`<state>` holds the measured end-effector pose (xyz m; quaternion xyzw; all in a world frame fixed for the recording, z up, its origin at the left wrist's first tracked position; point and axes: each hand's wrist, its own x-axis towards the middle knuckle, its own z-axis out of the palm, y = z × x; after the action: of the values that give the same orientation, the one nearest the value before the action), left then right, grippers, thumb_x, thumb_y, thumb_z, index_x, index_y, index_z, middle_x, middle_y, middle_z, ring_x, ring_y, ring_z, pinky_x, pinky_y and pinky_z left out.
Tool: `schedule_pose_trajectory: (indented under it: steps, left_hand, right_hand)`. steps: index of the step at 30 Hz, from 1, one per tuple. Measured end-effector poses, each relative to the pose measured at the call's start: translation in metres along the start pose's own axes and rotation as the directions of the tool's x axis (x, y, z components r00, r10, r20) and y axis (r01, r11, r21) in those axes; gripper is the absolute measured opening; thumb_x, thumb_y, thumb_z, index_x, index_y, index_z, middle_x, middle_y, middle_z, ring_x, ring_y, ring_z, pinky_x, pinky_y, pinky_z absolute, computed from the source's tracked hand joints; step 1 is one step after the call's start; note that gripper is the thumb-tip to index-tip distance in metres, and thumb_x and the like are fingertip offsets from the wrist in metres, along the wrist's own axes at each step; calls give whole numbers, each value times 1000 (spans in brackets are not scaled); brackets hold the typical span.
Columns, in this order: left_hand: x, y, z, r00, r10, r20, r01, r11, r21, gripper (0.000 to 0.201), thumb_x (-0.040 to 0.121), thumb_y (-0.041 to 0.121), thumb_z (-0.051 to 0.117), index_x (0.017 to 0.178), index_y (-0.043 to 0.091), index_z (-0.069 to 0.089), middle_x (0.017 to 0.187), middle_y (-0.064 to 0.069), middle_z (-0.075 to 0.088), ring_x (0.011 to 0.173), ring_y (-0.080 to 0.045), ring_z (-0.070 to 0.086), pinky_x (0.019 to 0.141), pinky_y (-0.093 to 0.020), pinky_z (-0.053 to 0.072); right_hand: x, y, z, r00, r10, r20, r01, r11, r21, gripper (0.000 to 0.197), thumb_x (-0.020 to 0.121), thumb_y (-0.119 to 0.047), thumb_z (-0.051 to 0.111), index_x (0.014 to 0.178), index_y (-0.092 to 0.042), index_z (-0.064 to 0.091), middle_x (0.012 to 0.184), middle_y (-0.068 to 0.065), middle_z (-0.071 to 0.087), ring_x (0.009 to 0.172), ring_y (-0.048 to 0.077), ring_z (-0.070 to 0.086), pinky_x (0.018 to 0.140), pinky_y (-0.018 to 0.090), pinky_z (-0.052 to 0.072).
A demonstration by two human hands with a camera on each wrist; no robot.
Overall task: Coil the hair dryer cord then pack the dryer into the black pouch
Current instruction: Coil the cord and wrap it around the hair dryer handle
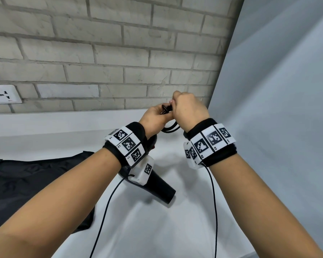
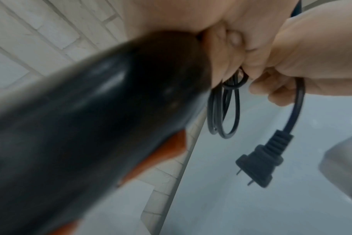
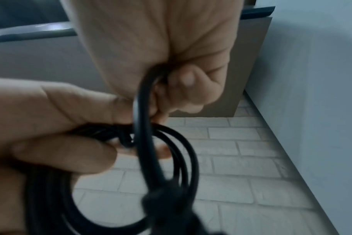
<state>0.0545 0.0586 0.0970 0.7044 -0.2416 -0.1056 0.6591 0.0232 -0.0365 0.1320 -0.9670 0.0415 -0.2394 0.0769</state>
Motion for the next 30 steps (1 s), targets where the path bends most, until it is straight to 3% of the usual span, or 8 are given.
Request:
schedule_pose_trajectory:
  steps: [4,9,12,15,18,21,24,30]
  left_hand:
    - [-1,-1,1,1000,0,-28,0,1000,6,6,91,14,53,85,14,54,34,18,47,29,4,40,33,-5,26]
    - [4,-11,1,991,22,-132,-34,996,-88,31,88,19,61,63,20,43,37,15,37,33,0,35,36,-10,25]
    - [2,-5,3,987,52,-151,-74,987,-144,4,90,14,57,86,14,59,33,18,42,32,4,40,37,-5,27]
    - [1,1,3,981,84,-176,-122,969,-216,28,91,6,53,118,2,58,35,19,46,34,9,46,40,2,29]
    - [-2,5,6,983,76,-168,-119,958,-261,32,91,3,53,122,-2,54,33,18,47,32,9,45,38,2,28]
    - [-1,6,7,985,60,-160,-104,954,-281,24,92,6,52,116,6,55,31,17,46,29,6,40,34,-4,25]
    - [-3,10,5,994,48,-101,-73,963,-261,12,94,14,50,105,15,54,33,16,46,28,2,34,32,-10,21]
    - [2,4,2,999,43,12,-38,958,-283,28,96,22,45,69,22,53,34,14,27,31,-1,20,37,-13,13]
  right_hand:
    - [-5,1,-3,992,-4,-124,18,993,115,25,94,-21,37,95,-4,55,93,17,62,85,31,56,64,29,34]
    - [-8,5,-3,964,74,-257,37,915,401,25,92,-19,44,75,-5,57,60,4,50,58,18,46,54,26,34]
    - [-7,6,0,954,119,-274,63,816,574,26,89,-11,47,64,-10,55,50,-6,40,47,6,37,48,22,28]
    - [-7,11,7,963,154,-222,69,655,753,30,86,-10,46,58,-19,51,51,-6,42,51,5,38,54,23,33]
    - [-9,17,13,981,142,-135,47,498,866,33,88,-7,44,61,-23,57,55,-10,53,59,5,47,66,24,41]
    - [-11,20,15,991,109,-78,32,367,930,37,91,0,41,68,-22,60,51,-17,60,56,-5,52,65,12,42]
    - [-12,20,17,993,92,-74,44,290,956,21,84,-9,46,71,-18,60,51,-15,56,52,-3,46,63,12,39]
    - [-14,23,19,994,45,-99,80,310,947,18,77,-14,45,78,-22,62,61,-18,64,69,-4,55,76,13,42]
